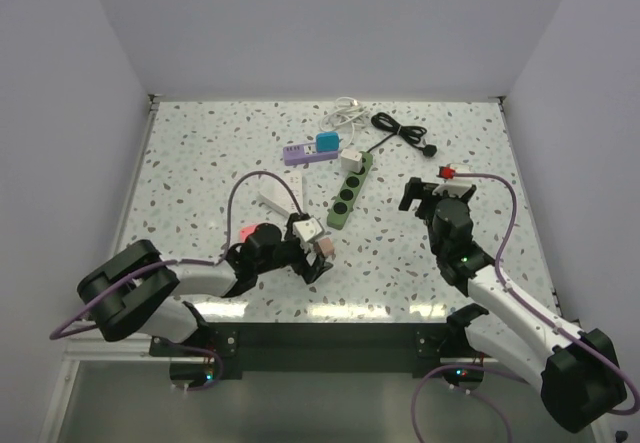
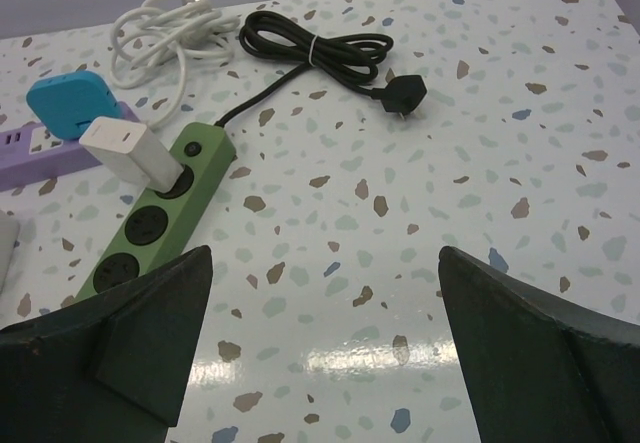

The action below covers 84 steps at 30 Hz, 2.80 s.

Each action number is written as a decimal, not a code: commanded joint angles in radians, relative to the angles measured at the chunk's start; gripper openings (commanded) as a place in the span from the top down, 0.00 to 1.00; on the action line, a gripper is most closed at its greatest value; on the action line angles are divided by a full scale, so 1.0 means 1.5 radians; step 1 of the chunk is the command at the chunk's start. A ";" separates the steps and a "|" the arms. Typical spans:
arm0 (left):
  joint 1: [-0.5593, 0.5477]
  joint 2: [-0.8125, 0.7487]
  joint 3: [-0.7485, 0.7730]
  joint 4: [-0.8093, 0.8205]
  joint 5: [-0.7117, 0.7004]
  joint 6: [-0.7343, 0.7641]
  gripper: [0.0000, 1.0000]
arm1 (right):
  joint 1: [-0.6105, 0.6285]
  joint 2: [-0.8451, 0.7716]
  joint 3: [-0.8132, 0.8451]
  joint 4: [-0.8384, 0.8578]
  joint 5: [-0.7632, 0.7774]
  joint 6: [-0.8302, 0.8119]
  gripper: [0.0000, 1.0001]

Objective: Insert the plug

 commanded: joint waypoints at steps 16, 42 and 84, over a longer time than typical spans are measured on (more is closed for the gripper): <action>-0.011 0.111 0.057 0.037 -0.039 0.052 0.19 | 0.000 0.000 0.030 0.015 -0.038 -0.008 0.02; -0.013 -0.090 0.019 0.227 -0.010 0.016 1.00 | 0.000 0.054 0.095 0.067 -0.532 0.215 0.03; -0.013 -0.098 0.107 0.165 0.006 0.117 0.74 | 0.026 0.166 0.108 0.249 -0.749 0.368 1.00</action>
